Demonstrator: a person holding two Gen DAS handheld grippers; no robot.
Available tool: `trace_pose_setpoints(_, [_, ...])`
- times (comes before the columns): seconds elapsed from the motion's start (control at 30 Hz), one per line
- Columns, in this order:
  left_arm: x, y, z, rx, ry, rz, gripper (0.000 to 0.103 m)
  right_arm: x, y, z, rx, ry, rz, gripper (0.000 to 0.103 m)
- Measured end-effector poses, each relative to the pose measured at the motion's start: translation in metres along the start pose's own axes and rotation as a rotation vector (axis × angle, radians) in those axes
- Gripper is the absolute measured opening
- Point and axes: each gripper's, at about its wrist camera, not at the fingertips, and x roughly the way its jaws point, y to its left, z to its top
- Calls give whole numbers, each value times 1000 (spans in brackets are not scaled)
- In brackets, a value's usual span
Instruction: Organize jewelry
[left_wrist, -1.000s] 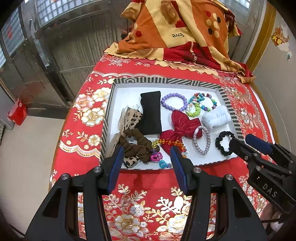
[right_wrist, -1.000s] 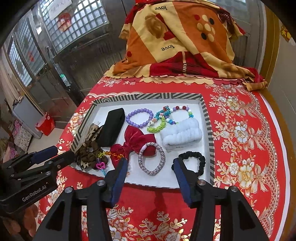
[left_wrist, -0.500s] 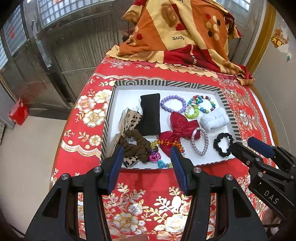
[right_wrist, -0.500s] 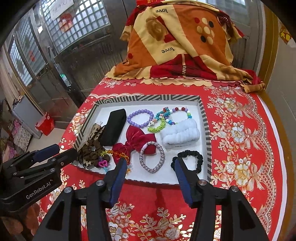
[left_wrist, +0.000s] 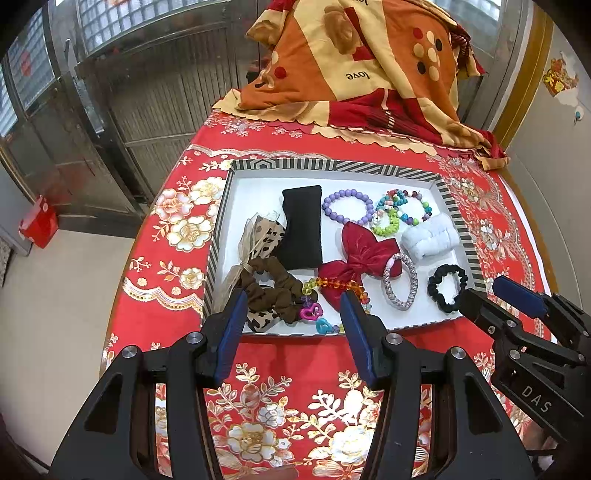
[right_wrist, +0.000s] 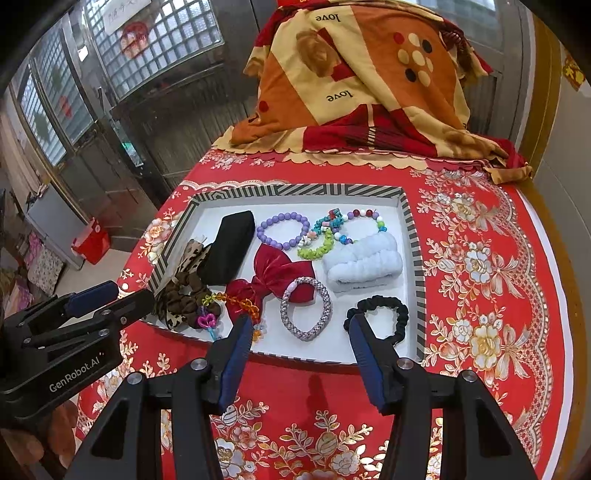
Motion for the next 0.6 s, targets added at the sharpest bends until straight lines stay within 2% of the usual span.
trace_pose_setpoints(0.6, [2,4,0,-3,5,6,52,7,-1,0,-12,24,1,54])
